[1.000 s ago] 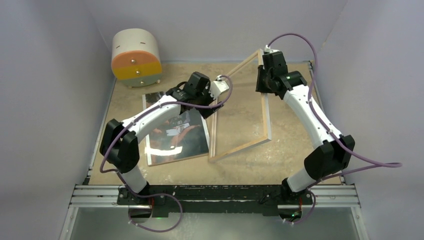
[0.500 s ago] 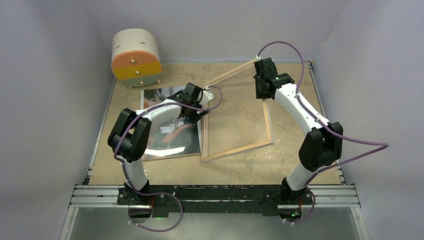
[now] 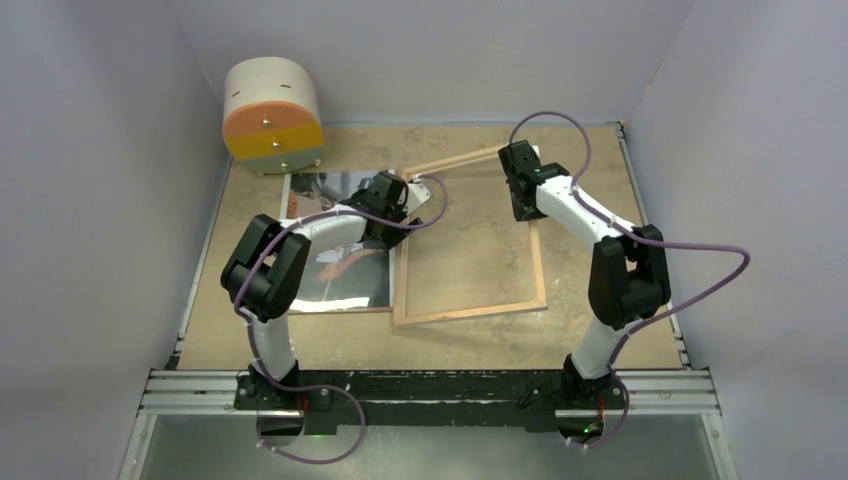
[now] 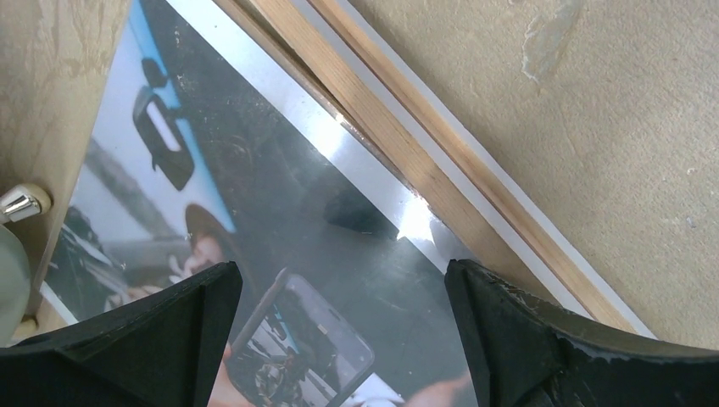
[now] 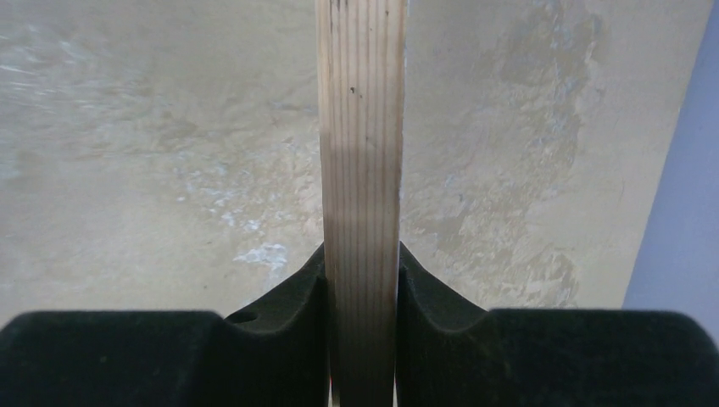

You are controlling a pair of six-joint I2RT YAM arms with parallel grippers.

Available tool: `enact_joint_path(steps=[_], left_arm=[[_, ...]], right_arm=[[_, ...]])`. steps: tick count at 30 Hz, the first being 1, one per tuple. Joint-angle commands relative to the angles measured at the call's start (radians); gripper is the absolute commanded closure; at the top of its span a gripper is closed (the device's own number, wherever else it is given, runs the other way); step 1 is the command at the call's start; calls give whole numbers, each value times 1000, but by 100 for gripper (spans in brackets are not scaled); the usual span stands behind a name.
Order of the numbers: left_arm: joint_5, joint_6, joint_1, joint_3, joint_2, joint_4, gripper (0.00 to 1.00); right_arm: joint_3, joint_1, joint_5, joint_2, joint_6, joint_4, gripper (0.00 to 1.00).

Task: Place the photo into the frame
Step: Turn over the photo frame at the center of the board.

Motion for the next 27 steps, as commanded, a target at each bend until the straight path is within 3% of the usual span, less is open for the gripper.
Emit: enact_joint_path(steps=[1,18,20,23,27], left_arm=[[21,-4,-19,-39,7,23,0],[6,34,-34,-98,-30,16,0],[13,35,-38,-109,-43,10,0],[32,25,-45,-121,-50,-2,0],[65,1,-56,-127,-50,-19,0]], right_arm=[[-28,9,20,57,43,33,74],[-173,7,-51,144,126,259,72],[-189,6,-55,142,123,282,68],[-206,0,-79,138,119,311,54],[-206,-13,-100,141,109,315,47]])
